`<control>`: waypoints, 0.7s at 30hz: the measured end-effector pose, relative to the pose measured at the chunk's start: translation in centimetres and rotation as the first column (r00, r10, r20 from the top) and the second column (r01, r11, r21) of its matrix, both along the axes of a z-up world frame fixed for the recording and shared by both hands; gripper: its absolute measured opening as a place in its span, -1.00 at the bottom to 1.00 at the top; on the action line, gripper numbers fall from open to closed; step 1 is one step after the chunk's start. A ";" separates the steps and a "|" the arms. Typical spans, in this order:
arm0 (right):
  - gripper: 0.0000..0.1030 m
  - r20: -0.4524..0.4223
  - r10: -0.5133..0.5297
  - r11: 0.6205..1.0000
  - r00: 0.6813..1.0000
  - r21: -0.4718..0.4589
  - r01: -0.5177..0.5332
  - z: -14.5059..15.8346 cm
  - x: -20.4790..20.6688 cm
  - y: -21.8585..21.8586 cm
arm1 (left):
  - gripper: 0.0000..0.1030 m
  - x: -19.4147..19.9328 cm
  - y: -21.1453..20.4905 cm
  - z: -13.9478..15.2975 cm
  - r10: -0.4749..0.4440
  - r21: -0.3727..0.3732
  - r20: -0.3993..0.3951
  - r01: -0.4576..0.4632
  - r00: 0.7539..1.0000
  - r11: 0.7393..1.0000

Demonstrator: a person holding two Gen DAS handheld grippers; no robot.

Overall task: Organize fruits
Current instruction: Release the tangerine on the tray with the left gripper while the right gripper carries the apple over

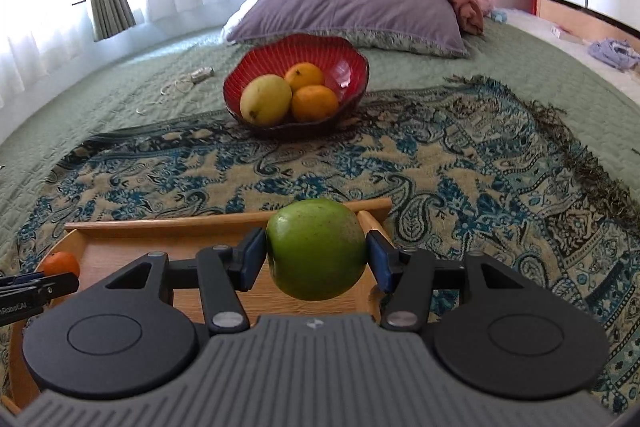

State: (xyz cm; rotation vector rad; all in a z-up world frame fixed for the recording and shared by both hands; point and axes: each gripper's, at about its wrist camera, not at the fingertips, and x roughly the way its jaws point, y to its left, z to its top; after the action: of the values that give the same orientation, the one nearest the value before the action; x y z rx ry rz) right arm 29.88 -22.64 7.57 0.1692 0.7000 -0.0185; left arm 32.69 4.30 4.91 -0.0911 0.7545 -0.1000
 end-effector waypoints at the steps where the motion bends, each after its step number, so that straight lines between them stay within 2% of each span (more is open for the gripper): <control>1: 0.12 -0.008 0.003 1.000 1.000 0.002 -0.003 -0.2 0.2 0.0 | -0.32 0.1 0.0 -0.2 0.000 0.000 -0.004 0.000 1.000 1.000; 21: 0.13 -0.092 0.015 1.000 0.996 0.015 -0.014 -2.4 1.7 1.0 | -0.32 0.4 -0.6 -1.2 -0.009 0.007 -0.018 0.009 1.000 1.000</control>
State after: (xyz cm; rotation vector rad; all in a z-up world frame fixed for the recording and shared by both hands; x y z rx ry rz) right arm 31.55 -21.68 5.15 0.1775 0.7939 -0.0077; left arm 33.12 3.70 3.68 -0.0824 0.7727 -0.1051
